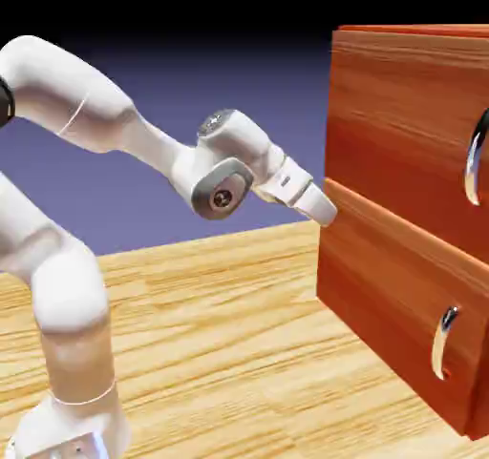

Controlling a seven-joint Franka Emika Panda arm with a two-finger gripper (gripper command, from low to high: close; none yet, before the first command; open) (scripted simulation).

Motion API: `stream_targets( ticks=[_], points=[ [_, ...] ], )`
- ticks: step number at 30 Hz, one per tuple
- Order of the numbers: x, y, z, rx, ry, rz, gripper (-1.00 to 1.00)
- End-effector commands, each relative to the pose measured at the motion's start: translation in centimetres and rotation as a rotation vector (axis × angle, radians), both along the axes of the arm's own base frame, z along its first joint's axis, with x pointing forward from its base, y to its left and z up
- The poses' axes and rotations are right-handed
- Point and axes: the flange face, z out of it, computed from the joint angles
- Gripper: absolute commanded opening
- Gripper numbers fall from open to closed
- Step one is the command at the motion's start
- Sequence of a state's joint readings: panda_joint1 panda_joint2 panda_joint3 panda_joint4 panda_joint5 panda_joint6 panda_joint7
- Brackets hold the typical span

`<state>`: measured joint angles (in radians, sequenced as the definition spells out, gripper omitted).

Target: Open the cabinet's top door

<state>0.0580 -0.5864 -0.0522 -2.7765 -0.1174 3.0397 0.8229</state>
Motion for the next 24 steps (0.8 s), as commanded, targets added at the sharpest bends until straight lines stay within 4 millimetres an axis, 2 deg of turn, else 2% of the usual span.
stream_targets(
  ticks=[1, 13, 24],
  points=[
    [0.1, 0.2, 0.8, -0.001, -0.02, 0.006, 0.0],
    [-0.2, 0.9, 9.6, -0.003, -0.249, 0.055, 0.0],
    [-1.1, -1.2, 15.0, 0.014, -0.438, 0.072, 0.0]
  ],
)
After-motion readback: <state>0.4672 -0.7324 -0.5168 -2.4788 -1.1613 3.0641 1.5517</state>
